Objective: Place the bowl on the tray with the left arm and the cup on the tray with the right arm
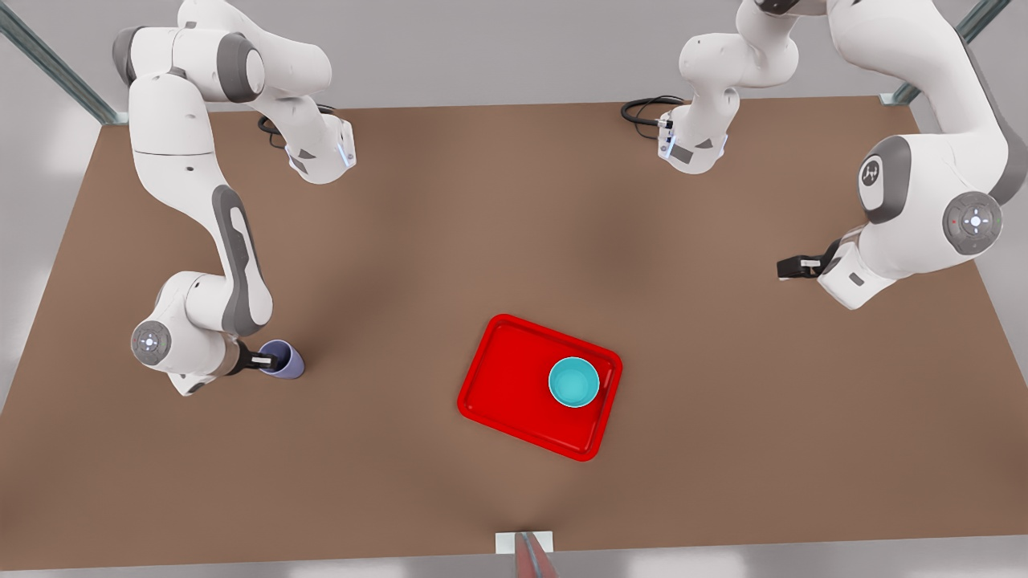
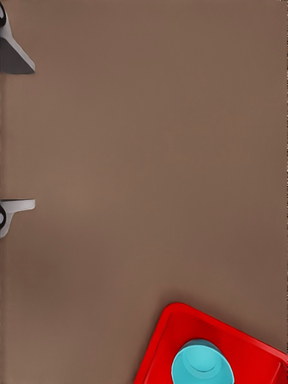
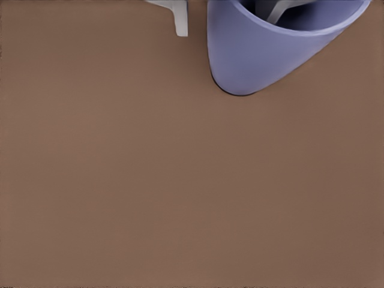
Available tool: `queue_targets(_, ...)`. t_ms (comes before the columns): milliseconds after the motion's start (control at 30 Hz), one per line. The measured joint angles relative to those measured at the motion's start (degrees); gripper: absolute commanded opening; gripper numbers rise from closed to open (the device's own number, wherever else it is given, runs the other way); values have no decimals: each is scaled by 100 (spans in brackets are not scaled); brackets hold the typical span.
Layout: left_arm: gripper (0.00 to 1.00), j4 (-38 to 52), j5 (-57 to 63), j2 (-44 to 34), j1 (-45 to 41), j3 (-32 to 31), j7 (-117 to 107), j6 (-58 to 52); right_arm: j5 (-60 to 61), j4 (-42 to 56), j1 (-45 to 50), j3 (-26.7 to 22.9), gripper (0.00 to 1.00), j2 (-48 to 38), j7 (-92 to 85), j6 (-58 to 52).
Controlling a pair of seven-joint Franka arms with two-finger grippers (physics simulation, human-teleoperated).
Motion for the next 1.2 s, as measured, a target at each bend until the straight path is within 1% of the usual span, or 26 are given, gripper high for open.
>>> queue_targets(100,100,-5,0,0,0,0,0,0,0,0,9,0,48,0,9,-15)
queue_targets(133,100,-1,0,0,0,0,0,0,0,9,2,0,41,0,10,-9)
queue_targets(233,100,-9,0,0,0,0,0,0,0,49,0,0,38,22,1,8)
queue_targets(267,100,-9,0,8,0,0,0,0,0,61,0,0,35,19,1,9)
queue_targets(333,100,-9,0,9,0,0,0,0,0,70,9,0,35,18,27,-8)
queue_targets(367,100,-9,0,9,0,0,0,0,0,70,9,0,33,18,27,-9)
queue_targets(400,100,-9,0,9,0,0,0,0,9,70,9,7,29,18,27,-9)
queue_targets(433,100,-9,0,9,0,0,0,0,9,70,8,0,27,18,27,-6)
queue_targets(467,100,-9,0,9,0,0,0,0,9,70,11,3,22,18,27,-1)
queue_targets(1067,100,0,6,35,0,0,0,0,70,106,9,9,21,26,10,19)
queue_targets(1200,100,9,5,18,10,47,0,-26,69,272,9,261,21,-95,44,-85)
